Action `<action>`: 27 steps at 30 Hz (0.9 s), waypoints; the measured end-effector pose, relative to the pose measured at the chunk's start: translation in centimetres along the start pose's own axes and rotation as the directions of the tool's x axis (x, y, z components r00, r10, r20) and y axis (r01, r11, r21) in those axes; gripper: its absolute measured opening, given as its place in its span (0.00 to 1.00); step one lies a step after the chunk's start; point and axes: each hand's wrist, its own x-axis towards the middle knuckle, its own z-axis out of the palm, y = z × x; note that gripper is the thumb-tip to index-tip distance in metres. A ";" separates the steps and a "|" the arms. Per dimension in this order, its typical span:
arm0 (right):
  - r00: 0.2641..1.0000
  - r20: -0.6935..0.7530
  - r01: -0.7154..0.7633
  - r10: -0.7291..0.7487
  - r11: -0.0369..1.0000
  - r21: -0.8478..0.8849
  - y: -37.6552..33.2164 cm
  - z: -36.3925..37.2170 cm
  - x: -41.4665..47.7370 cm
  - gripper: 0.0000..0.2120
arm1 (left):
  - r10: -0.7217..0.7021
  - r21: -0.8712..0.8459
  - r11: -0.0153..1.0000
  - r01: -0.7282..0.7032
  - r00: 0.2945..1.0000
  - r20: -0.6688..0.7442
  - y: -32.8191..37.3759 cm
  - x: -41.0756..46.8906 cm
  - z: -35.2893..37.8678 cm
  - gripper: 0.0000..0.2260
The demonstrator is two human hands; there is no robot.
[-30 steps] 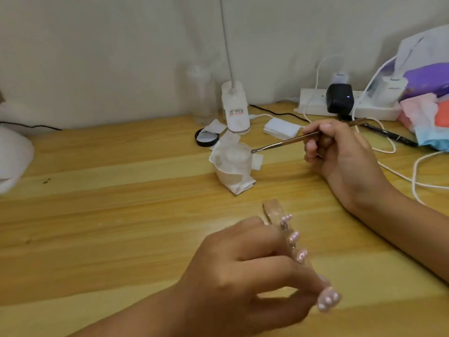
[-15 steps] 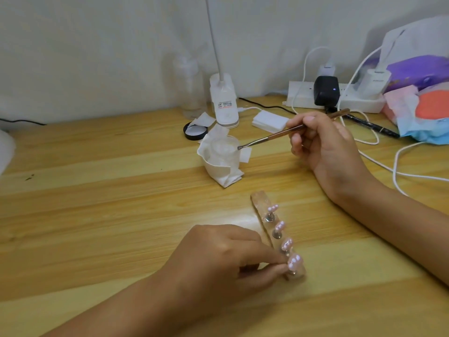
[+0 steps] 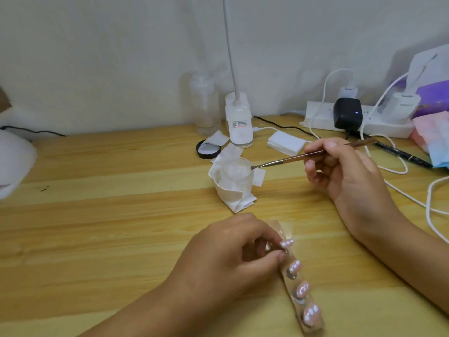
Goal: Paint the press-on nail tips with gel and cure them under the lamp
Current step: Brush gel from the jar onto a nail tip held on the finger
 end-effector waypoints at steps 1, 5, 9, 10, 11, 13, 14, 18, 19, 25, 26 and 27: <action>1.000 0.012 -0.004 0.004 1.000 -0.010 0.1 0.0 0.1 0.16 | -0.008 0.007 1.000 0.008 1.000 0.002 0.0 0.1 0.0 0.07; 1.000 0.031 -0.006 0.007 0.998 -0.057 0.2 0.1 0.1 0.16 | -0.024 0.063 0.998 0.023 1.000 0.009 0.3 0.2 0.0 0.08; 1.000 -0.002 0.019 -0.019 0.997 -0.077 0.2 0.0 0.1 0.16 | -0.117 -0.021 0.993 0.117 0.993 0.008 0.3 0.4 0.2 0.08; 0.999 -0.011 0.032 -0.033 0.996 -0.081 0.1 0.0 0.1 0.16 | -0.150 -0.059 0.987 0.151 0.989 0.016 0.3 0.4 0.2 0.07; 0.999 -0.020 0.042 -0.043 0.995 -0.086 0.1 0.0 0.1 0.16 | -0.179 -0.096 0.979 0.181 0.983 0.027 0.2 0.5 0.2 0.06; 0.998 -0.041 0.050 -0.054 0.994 -0.094 0.1 0.0 0.1 0.16 | -0.219 -0.155 0.962 0.225 0.974 0.053 0.1 0.4 0.2 0.05; 0.997 -0.050 0.050 -0.055 0.994 -0.095 0.1 -0.1 0.1 0.16 | -0.236 -0.186 0.952 0.244 0.970 0.064 0.0 0.5 0.2 0.04; 0.995 -0.086 0.055 -0.057 0.998 -0.025 0.0 -0.1 0.2 0.16 | -0.292 -0.381 0.874 0.302 0.953 0.087 0.0 0.8 0.0 0.05; 0.995 -0.088 0.057 -0.055 0.998 0.022 0.0 -0.1 0.3 0.16 | -0.292 -0.451 0.842 0.294 0.953 0.077 0.0 0.8 -0.2 0.04; 0.999 0.023 -0.047 0.043 0.972 0.231 -0.3 -0.1 0.4 0.11 | -0.313 -0.746 0.635 0.203 0.950 -0.008 -0.6 0.7 -1.3 0.06; 0.997 0.042 -0.068 0.060 0.967 0.247 -0.3 -0.1 0.4 0.10 | -0.316 -0.766 0.611 0.200 0.949 -0.004 -0.6 0.7 -1.4 0.06; 0.995 0.058 -0.091 0.078 0.961 0.260 -0.3 -0.1 0.4 0.09 | -0.311 -0.770 0.607 0.196 0.950 -0.003 -0.6 0.7 -1.4 0.06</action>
